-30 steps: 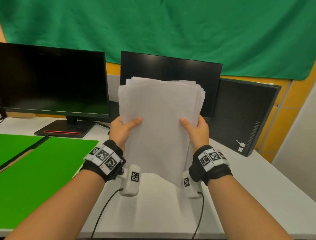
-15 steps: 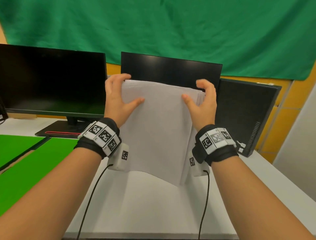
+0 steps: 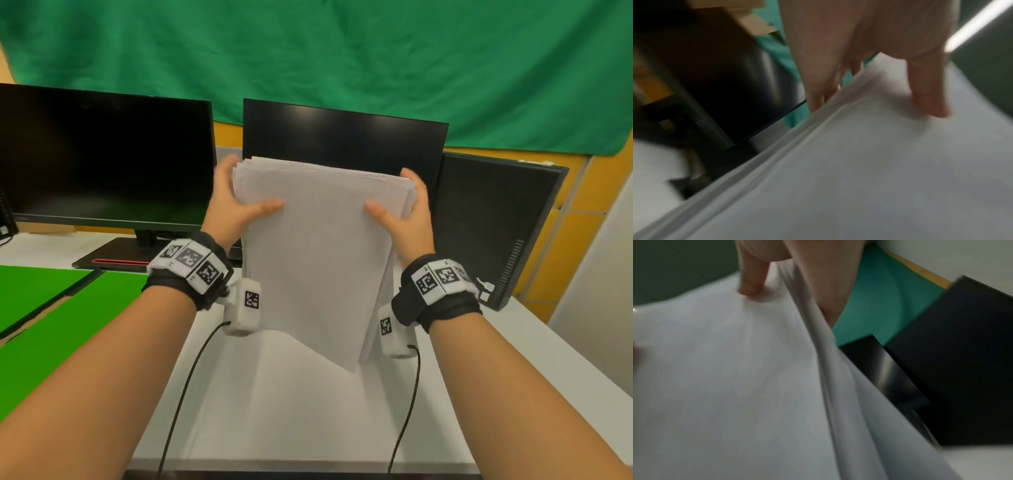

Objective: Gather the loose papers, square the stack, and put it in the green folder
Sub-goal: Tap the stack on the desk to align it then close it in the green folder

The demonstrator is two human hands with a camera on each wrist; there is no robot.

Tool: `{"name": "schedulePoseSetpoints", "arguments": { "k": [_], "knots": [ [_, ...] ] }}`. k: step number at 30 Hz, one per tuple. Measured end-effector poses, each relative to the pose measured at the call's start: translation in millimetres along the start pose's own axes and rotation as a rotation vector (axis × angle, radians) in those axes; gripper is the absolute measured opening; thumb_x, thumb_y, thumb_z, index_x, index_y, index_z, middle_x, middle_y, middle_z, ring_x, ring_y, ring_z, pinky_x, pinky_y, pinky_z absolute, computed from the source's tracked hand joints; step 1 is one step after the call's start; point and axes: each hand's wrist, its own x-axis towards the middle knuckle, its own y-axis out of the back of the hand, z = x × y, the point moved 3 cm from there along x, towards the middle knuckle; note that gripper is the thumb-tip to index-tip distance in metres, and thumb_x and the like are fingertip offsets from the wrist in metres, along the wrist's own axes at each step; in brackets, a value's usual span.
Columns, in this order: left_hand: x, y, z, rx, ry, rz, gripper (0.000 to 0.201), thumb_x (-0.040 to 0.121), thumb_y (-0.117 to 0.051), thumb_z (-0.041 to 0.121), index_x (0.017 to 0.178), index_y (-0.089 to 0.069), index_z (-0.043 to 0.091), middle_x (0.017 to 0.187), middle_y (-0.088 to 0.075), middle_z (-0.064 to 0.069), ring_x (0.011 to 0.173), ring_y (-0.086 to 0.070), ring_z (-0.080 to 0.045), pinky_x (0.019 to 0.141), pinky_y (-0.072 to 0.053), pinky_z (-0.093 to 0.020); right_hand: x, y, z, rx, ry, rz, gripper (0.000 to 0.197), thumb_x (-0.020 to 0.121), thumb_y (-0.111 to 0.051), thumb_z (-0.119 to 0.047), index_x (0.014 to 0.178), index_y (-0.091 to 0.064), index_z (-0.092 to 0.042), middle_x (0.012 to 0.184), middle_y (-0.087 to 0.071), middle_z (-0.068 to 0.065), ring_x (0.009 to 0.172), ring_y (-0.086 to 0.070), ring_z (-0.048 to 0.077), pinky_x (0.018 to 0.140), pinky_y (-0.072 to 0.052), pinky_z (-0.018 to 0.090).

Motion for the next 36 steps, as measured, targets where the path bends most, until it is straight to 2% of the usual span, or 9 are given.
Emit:
{"name": "schedulePoseSetpoints", "arguments": {
  "k": [2, 4, 6, 11, 16, 20, 24, 29, 36],
  "knots": [
    [-14.3, -8.2, -27.8, -0.088, 0.205, -0.145, 0.08, 0.054, -0.082, 0.03, 0.126, -0.051, 0.016, 0.125, -0.06, -0.008, 0.113, -0.06, -0.024, 0.096, -0.05, -0.051, -10.8, -4.5, 26.9, 0.073, -0.222, -0.089, 0.063, 0.076, -0.074, -0.021, 0.131, -0.045, -0.016, 0.126, -0.058, 0.005, 0.111, -0.059, 0.019, 0.096, -0.052, 0.039],
    [-25.6, -17.9, -41.4, -0.121, 0.261, -0.079, 0.058, 0.057, -0.082, 0.022, 0.111, -0.062, 0.013, 0.115, -0.065, -0.011, 0.107, -0.062, -0.027, 0.099, -0.047, -0.053, -19.2, -10.5, 37.8, 0.074, -0.326, -0.083, 0.046, 0.076, -0.073, -0.02, 0.118, -0.056, -0.013, 0.118, -0.064, 0.009, 0.108, -0.062, 0.028, 0.096, -0.049, 0.052],
    [-27.2, -23.6, -33.8, -0.169, 0.239, 0.061, 0.044, 0.069, -0.076, 0.008, 0.111, -0.062, 0.008, 0.109, -0.065, -0.012, 0.097, -0.063, -0.024, 0.096, -0.05, -0.047, -16.1, -14.5, 29.7, 0.057, -0.3, -0.032, 0.035, 0.078, -0.072, -0.019, 0.11, -0.059, -0.012, 0.11, -0.065, 0.009, 0.104, -0.063, 0.029, 0.095, -0.05, 0.05],
    [-19.5, -28.3, -8.8, -0.27, 0.158, 0.198, 0.04, 0.071, -0.076, 0.009, 0.108, -0.063, 0.013, 0.102, -0.067, 0.0, 0.091, -0.064, -0.013, 0.08, -0.053, -0.026, -1.0, -8.9, 7.0, 0.097, -0.162, 0.058, 0.036, 0.079, -0.071, -0.02, 0.112, -0.061, -0.01, 0.107, -0.067, 0.01, 0.101, -0.065, 0.029, 0.087, -0.054, 0.043],
    [-47.6, -18.4, -61.9, -0.212, 0.438, 0.035, 0.066, 0.068, -0.078, 0.017, 0.127, -0.05, 0.01, 0.122, -0.063, -0.008, 0.101, -0.062, -0.02, 0.087, -0.052, -0.04, -30.7, 5.8, 51.5, 0.11, -0.384, -0.064, 0.046, 0.069, -0.079, -0.022, 0.111, -0.06, -0.02, 0.104, -0.067, -0.002, 0.107, -0.063, 0.023, 0.096, -0.05, 0.04],
    [-64.7, -25.0, -84.8, -0.144, 0.449, -0.107, 0.07, 0.057, -0.084, 0.022, 0.122, -0.059, 0.012, 0.121, -0.066, -0.007, 0.112, -0.061, -0.026, 0.102, -0.045, -0.049, -47.3, -0.3, 69.4, 0.197, -0.496, -0.125, 0.066, 0.042, -0.087, -0.042, 0.1, -0.064, -0.024, 0.104, -0.07, 0.0, 0.099, -0.066, 0.02, 0.092, -0.052, 0.04],
    [-62.1, -27.4, -79.3, -0.155, 0.413, 0.046, 0.053, 0.069, -0.079, 0.016, 0.118, -0.061, 0.007, 0.114, -0.066, -0.009, 0.105, -0.061, -0.025, 0.097, -0.048, -0.04, -44.4, -6.9, 65.9, 0.188, -0.482, -0.022, 0.027, 0.07, -0.079, -0.02, 0.091, -0.062, -0.021, 0.102, -0.068, 0.006, 0.091, -0.066, 0.021, 0.085, -0.053, 0.036],
    [-62.6, -29.2, -76.4, -0.132, 0.382, -0.021, 0.045, 0.076, -0.072, 0.01, 0.119, -0.059, 0.005, 0.102, -0.066, -0.006, 0.098, -0.061, -0.024, 0.093, -0.049, -0.038, -40.6, -8.0, 68.9, 0.151, -0.453, 0.049, 0.038, 0.072, -0.078, -0.023, 0.106, -0.06, -0.015, 0.113, -0.067, 0.01, 0.104, -0.063, 0.03, 0.095, -0.05, 0.043],
    [-57.5, -17.8, -80.6, -0.323, 0.384, 0.11, 0.043, 0.074, -0.074, 0.013, 0.115, -0.062, 0.005, 0.1, -0.07, -0.005, 0.094, -0.066, -0.025, 0.086, -0.053, -0.04, -45.9, -4.8, 76.1, 0.058, -0.475, -0.093, 0.061, 0.077, -0.071, -0.036, 0.13, -0.049, -0.015, 0.126, -0.061, 0.008, 0.111, -0.06, 0.027, 0.098, -0.048, 0.045]
  ]
}}
